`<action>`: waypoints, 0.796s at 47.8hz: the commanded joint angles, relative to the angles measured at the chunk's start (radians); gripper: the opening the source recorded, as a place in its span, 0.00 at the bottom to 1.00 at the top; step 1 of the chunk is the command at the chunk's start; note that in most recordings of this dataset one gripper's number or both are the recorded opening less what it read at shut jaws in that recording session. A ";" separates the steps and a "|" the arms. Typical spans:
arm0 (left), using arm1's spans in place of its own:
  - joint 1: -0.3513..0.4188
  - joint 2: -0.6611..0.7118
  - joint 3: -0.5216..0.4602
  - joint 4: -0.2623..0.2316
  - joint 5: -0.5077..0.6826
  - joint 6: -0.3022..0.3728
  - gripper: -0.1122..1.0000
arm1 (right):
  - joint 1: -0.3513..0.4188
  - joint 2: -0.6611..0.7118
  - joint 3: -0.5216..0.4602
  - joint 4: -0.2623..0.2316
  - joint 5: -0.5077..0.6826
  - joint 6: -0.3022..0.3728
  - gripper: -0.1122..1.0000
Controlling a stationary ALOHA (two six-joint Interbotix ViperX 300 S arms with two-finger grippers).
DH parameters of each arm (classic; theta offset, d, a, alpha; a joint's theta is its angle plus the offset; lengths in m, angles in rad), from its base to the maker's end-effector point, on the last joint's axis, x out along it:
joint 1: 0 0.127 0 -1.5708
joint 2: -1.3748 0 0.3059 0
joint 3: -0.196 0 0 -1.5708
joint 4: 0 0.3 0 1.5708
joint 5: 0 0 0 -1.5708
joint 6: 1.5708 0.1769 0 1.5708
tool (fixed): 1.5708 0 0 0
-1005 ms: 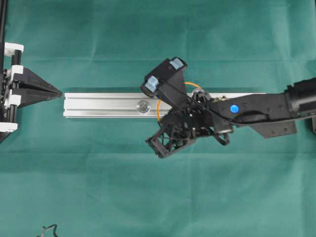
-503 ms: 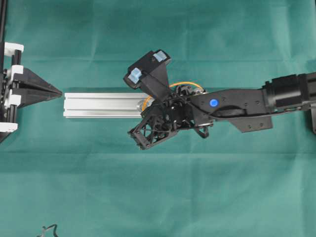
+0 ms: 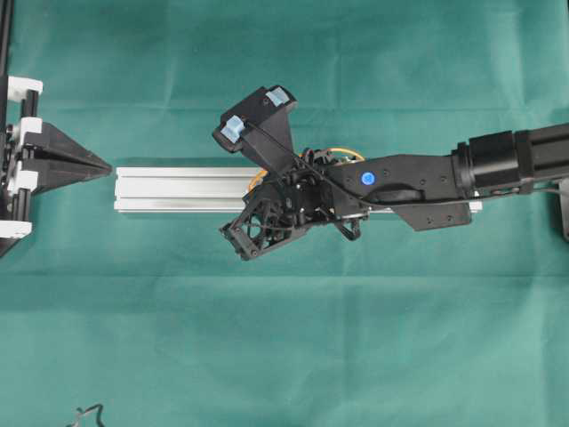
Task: Hook the rubber onto the shaft.
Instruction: 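Stretch the band leftward along the rail toward the left pulley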
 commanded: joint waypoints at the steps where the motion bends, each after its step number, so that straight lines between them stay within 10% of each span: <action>1: 0.002 0.003 -0.031 0.003 -0.006 0.000 0.10 | -0.002 -0.015 -0.026 -0.002 -0.023 -0.002 0.16; 38: 0.000 0.005 -0.031 0.003 -0.006 0.000 0.10 | -0.023 0.018 -0.026 -0.008 -0.106 -0.002 0.16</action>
